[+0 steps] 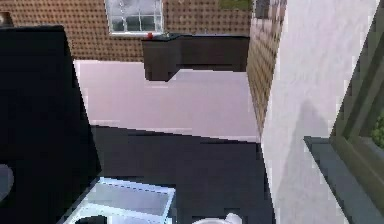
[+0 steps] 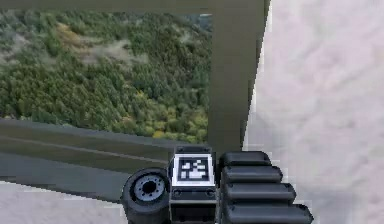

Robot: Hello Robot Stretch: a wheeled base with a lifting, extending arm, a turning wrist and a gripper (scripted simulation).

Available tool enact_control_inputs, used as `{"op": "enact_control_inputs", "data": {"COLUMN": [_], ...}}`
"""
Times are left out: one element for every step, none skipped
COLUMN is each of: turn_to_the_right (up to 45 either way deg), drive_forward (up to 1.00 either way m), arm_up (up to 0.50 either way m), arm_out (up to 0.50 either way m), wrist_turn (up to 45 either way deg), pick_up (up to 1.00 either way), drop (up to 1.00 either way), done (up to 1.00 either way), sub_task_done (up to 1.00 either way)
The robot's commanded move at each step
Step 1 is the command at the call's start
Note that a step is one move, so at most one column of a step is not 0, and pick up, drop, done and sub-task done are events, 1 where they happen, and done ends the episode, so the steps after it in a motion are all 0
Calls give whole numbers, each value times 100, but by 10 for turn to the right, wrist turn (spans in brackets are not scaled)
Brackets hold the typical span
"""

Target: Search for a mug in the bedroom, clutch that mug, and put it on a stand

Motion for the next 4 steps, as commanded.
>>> {"op": "enact_control_inputs", "data": {"turn_to_the_right": [-450,-450,-420,-30], "drive_forward": [0,0,0,0], "arm_up": [0,0,0,0], "arm_out": [0,0,0,0], "wrist_turn": [0,0,0,0], "pick_up": [0,0,0,0], "drop": [0,0,0,0], "done": [0,0,0,0], "sub_task_done": [0,0,0,0]}}
